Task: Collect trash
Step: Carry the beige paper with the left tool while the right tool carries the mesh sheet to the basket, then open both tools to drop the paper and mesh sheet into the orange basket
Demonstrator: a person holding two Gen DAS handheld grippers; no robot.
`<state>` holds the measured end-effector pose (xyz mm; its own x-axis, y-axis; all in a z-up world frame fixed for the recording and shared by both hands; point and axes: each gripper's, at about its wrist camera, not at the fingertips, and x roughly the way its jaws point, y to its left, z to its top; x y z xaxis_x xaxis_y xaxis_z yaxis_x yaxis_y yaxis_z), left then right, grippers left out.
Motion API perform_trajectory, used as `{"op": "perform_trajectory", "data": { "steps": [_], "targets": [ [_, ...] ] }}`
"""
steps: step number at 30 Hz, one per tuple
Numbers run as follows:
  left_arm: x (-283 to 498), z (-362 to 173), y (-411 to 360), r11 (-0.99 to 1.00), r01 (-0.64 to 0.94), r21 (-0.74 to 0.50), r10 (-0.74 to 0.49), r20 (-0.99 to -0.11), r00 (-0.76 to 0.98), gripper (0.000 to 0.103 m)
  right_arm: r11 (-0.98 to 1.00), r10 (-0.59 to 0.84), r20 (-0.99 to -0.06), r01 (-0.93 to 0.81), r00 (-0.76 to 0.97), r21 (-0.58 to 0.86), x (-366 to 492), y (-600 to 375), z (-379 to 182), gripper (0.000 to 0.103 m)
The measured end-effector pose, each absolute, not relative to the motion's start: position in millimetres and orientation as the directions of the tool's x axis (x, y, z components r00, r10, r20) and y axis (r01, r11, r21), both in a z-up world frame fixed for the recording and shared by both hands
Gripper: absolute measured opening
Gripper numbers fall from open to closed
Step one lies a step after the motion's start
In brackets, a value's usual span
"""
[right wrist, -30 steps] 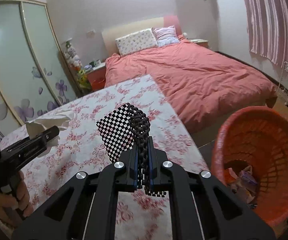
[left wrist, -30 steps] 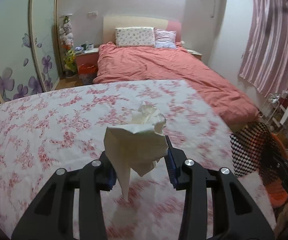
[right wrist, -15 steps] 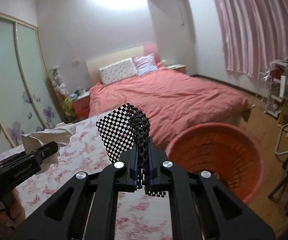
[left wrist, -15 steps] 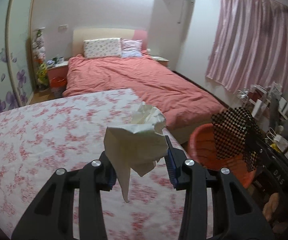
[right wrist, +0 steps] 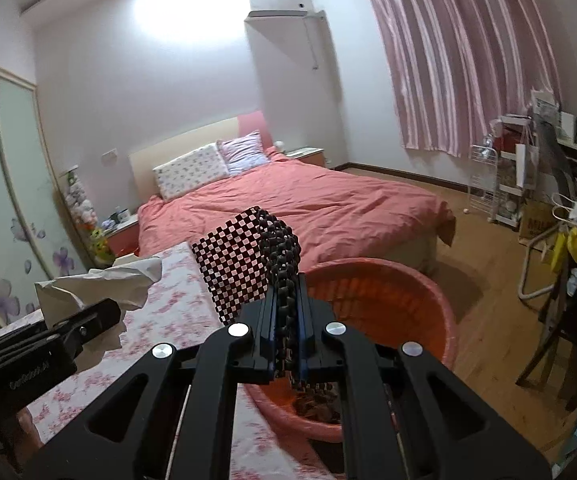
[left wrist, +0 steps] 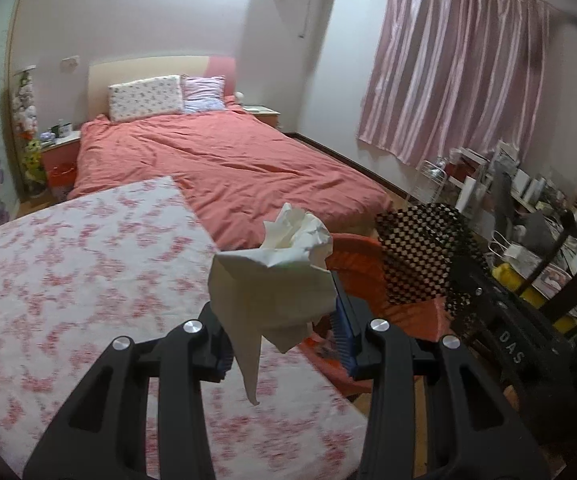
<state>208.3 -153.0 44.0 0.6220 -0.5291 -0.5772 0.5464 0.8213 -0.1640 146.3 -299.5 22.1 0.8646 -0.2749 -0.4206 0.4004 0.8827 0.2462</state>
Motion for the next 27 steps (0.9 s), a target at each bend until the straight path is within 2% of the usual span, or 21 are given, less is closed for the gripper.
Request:
{"op": "perform_trajectory", "data": {
  "steps": [12, 18, 21, 26, 27],
  "targets": [
    [217, 18, -213, 0.775, 0.6, -0.201, -0.577, -0.612, 0.54, 0.041, 0.841, -0.307, -0.43, 0.454, 0.849, 0.295, 143, -342, 7, 0.008],
    [230, -6, -240, 0.776, 0.599, -0.196, -0.559, -0.652, 0.512, 0.046, 0.829, -0.269, -0.454, 0.444, 0.85, 0.34, 156, -366, -6, 0.009],
    [242, -23, -248, 0.789, 0.579, -0.206, -0.537, -0.688, 0.488, 0.056, 0.826, -0.238, -0.489, 0.44, 0.839, 0.352, 162, -375, -16, 0.024],
    [253, -36, -239, 0.811, 0.55, -0.198, -0.505, -0.711, 0.49, 0.062, 0.822, -0.247, -0.486, 0.447, 0.838, 0.353, 153, -368, -17, 0.054],
    [253, -36, -238, 0.813, 0.547, -0.197, -0.503, -0.711, 0.491, 0.063, 0.82, -0.249, -0.486, 0.449, 0.838, 0.355, 152, -367, -17, 0.056]
  ]
}}
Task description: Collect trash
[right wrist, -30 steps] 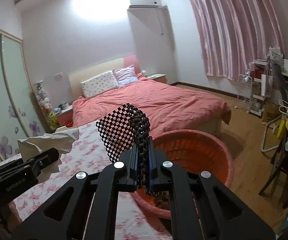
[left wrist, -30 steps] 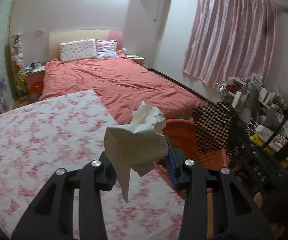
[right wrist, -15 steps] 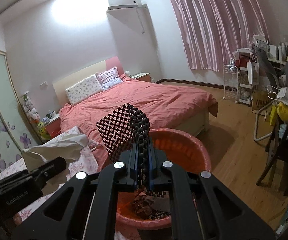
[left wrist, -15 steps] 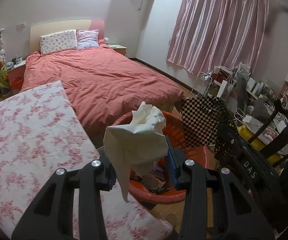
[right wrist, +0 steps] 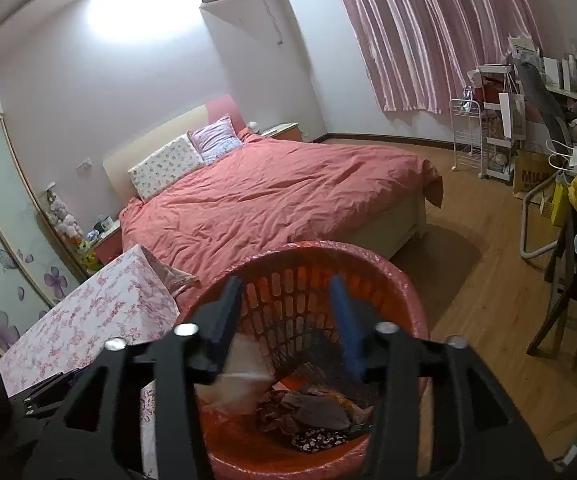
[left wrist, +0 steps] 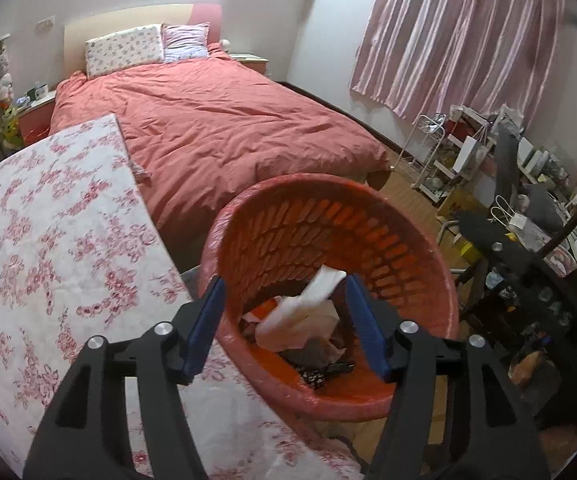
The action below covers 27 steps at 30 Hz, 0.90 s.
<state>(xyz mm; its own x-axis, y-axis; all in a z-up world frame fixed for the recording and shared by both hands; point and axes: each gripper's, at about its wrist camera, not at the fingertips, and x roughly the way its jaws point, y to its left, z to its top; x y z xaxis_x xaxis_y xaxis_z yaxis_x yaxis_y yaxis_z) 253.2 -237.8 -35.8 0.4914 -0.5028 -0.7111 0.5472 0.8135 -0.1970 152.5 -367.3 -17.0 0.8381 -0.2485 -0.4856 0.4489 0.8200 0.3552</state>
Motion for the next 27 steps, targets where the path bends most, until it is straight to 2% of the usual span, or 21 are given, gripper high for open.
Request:
{"op": "perform_trajectory", "data": {
  "steps": [3, 8, 12, 15, 16, 21, 27],
  "targets": [
    [249, -33, -228, 0.826, 0.533, -0.181, -0.488, -0.703, 0.517, 0.067, 0.824, -0.253, -0.482, 0.448, 0.839, 0.347, 148, -364, -14, 0.065],
    [230, -15, -194, 0.855, 0.503, -0.125, -0.448, -0.665, 0.597, 0.077, 0.863, -0.275, -0.447, 0.423, 0.851, 0.275, 130, -339, 2, 0.088],
    [201, 1, -158, 0.884, 0.457, -0.101, -0.414, -0.626, 0.661, 0.091, 0.894, -0.269, -0.411, 0.384, 0.871, 0.231, 112, -320, 14, 0.09],
    [174, 13, -123, 0.908, 0.405, -0.103, -0.384, -0.589, 0.711, 0.097, 0.902, -0.254, -0.353, 0.352, 0.901, 0.25, 89, -303, 23, 0.091],
    [167, 16, -115, 0.914, 0.393, -0.105, -0.377, -0.58, 0.722, 0.098, 0.9, -0.244, -0.322, 0.337, 0.915, 0.275, 74, -295, 26, 0.092],
    [120, 25, -64, 0.944, 0.308, -0.117, -0.322, -0.53, 0.785, 0.099, 0.892, -0.209, -0.305, 0.309, 0.929, 0.33, 49, -284, 30, 0.092],
    [78, 27, -28, 0.974, 0.211, -0.081, -0.223, -0.49, 0.843, 0.099, 0.919, -0.228, -0.329, 0.314, 0.916, 0.238, 37, -251, 35, 0.094]
  ]
}}
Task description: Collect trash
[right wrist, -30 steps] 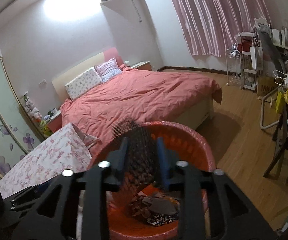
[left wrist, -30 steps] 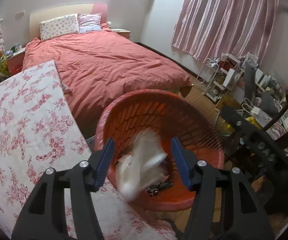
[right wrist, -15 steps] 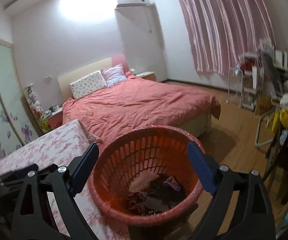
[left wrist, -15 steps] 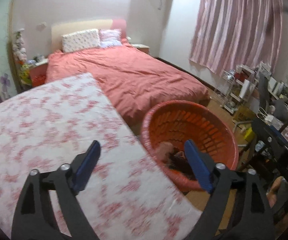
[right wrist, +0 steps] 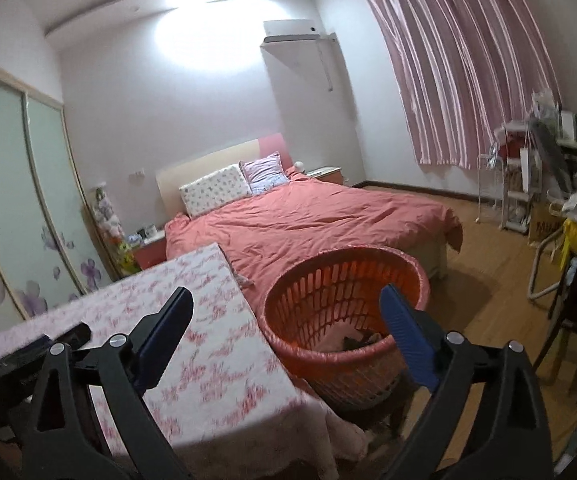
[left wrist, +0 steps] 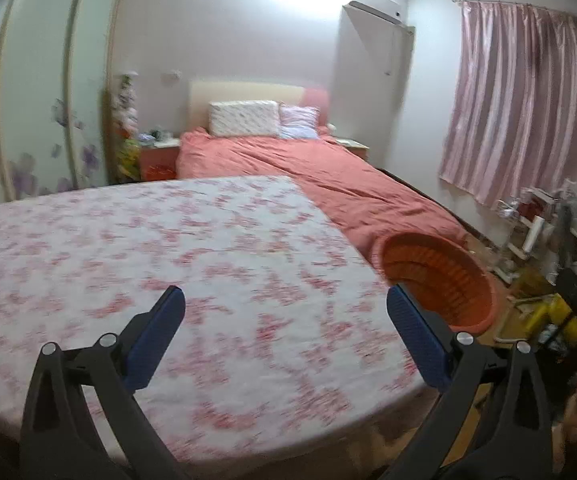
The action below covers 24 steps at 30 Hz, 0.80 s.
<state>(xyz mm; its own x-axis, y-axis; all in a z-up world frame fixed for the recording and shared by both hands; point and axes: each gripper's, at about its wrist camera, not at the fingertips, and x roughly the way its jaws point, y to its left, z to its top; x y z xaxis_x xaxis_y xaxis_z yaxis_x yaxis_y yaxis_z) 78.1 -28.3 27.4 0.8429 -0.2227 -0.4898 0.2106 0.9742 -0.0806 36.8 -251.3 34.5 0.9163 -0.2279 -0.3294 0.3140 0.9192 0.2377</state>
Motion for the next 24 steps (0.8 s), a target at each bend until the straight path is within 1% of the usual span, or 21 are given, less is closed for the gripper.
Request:
{"op": "perform_trajectory", "data": {
  "steps": [4, 9, 18, 24],
  "targets": [
    [52, 29, -18, 0.987, 0.157, -0.043, -0.159, -0.463, 0.872, 0.099, 0.921, -0.287, -0.351, 0.357, 0.891, 0.153, 36, -228, 34, 0.094],
    [30, 29, -12, 0.995, 0.097, 0.003, -0.086, -0.434, 0.897, 0.099, 0.91, -0.332, -0.377, 0.398, 0.865, 0.112, 32, -217, 31, 0.094],
    [18, 19, 4, 1.0, 0.019, 0.002, -0.016, -0.473, 0.881, 0.099, 0.878, -0.435, -0.392, 0.478, 0.811, 0.014, 20, -194, 18, 0.094],
    [14, 12, 9, 1.0, 0.002, 0.011, 0.004, -0.487, 0.873, 0.099, 0.863, -0.459, -0.414, 0.505, 0.786, 0.002, 18, -189, 11, 0.094]
  ]
}}
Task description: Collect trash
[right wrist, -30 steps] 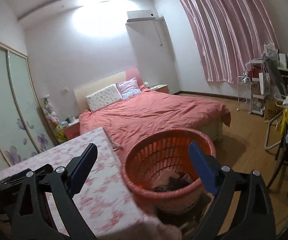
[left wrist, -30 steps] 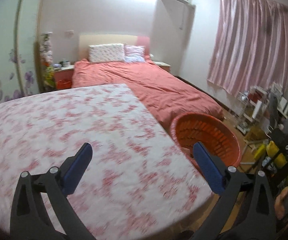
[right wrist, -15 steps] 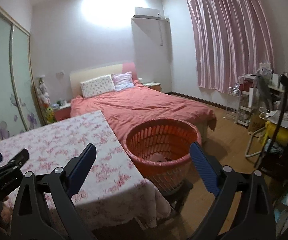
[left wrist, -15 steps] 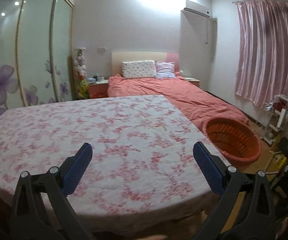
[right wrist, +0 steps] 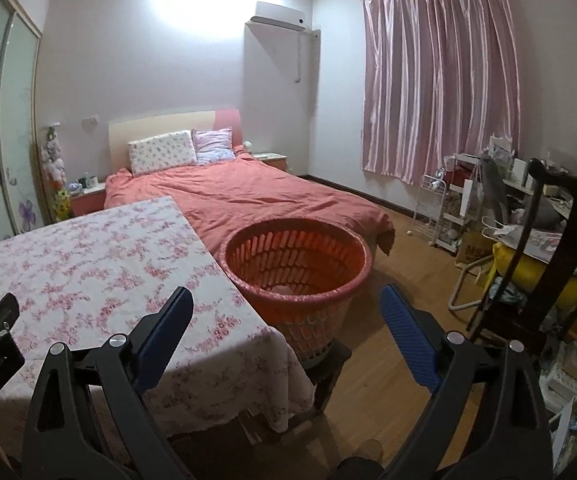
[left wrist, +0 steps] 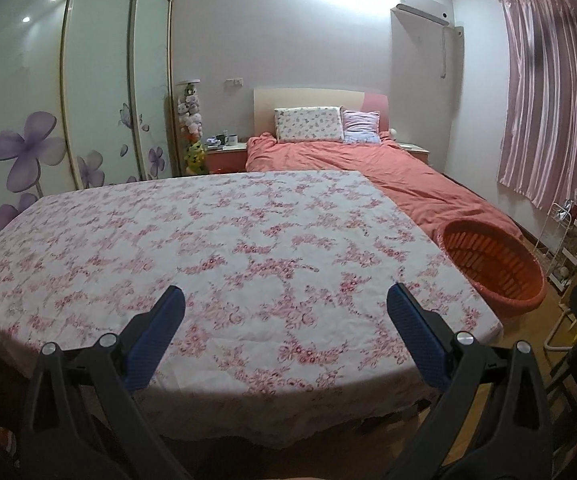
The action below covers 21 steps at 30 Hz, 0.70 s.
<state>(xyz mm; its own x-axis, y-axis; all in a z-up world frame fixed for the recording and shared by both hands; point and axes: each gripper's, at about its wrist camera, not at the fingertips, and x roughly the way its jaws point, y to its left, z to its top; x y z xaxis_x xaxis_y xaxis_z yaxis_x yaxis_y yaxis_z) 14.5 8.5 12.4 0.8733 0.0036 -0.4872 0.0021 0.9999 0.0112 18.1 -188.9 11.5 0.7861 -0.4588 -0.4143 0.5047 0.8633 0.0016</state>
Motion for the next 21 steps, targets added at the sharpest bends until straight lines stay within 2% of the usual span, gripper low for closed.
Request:
{"op": "perform_trajectory", "data": {
  "steps": [21],
  "targets": [
    [6.4, 3.3, 6.2, 1.0, 0.007, 0.009, -0.001, -0.513, 0.859, 0.099, 0.848, -0.483, -0.436, 0.529, 0.759, -0.019, 15.5, -180.0, 4.3, 0.094]
  ]
}}
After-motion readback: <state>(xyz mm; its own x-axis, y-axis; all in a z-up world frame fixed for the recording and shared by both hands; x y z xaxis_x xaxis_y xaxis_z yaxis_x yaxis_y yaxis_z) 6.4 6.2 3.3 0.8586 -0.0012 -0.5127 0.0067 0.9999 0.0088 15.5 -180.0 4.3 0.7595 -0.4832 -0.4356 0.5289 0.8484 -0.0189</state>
